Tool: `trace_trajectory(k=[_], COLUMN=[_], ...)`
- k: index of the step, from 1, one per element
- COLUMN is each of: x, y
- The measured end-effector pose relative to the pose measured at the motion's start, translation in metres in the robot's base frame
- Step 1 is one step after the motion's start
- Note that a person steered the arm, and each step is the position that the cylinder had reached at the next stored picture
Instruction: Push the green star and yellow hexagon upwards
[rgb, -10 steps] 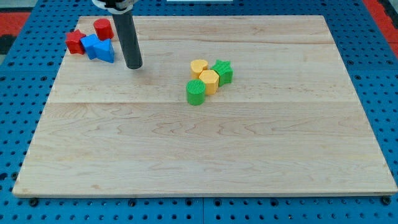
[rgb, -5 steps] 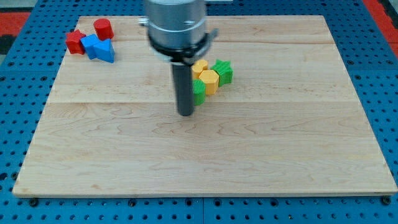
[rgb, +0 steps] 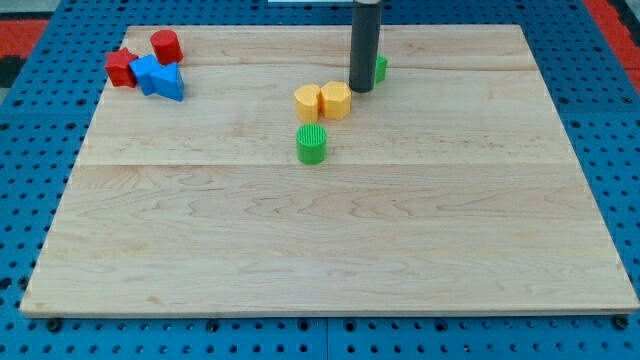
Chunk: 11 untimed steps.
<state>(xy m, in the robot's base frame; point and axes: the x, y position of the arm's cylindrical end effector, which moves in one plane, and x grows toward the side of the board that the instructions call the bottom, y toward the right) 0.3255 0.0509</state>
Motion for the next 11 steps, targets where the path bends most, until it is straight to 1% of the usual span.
trace_trajectory(k=[1, 2, 3, 4, 5, 6, 7, 8, 9, 10, 11], x=[0.033, 0.034, -0.012, -0.076, -0.094, -0.031, -0.027, -0.064, -0.010, 0.049, 0.044], y=[0.007, 0.044, 0.058, 0.031, 0.027, 0.064, 0.021, 0.016, 0.038, 0.026, -0.035])
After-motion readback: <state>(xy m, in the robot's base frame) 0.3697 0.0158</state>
